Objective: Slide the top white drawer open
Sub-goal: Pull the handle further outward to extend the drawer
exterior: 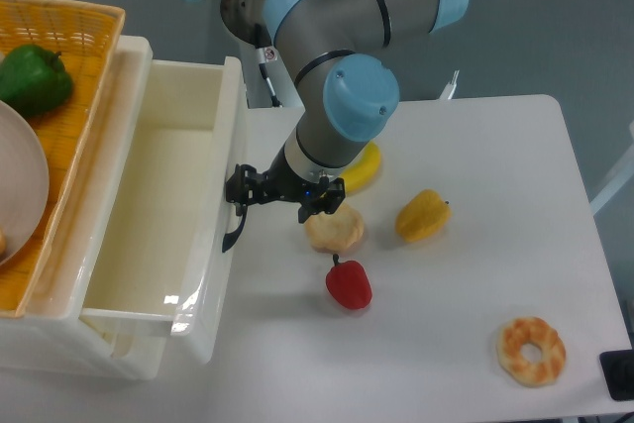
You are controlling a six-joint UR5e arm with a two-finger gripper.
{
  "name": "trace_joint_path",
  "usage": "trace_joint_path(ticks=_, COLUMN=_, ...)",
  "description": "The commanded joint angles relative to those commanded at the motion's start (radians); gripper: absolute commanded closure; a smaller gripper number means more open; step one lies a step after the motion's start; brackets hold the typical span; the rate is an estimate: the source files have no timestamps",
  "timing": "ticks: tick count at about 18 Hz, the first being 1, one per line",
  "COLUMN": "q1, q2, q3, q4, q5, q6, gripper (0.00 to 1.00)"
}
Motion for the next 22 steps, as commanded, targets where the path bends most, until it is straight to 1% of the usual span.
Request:
trace_joint_path(ticks=10, q1=0.011, q2=-0.009, q3=0.008, q4=0.003, q5=0.008, q6=0.000, gripper=0.00)
trace_joint_path(ticks=19, q1=0.038, q2=-0.008, q3=0.015, q4=0.003, q5=0.009, q6=0.002, gripper=0.00)
trace_joint_path(ticks=22, q1=0.049, q2=-0.008, q3=0.015, q4=-0.002, q5=0.034, q6=0.008, gripper=0.00)
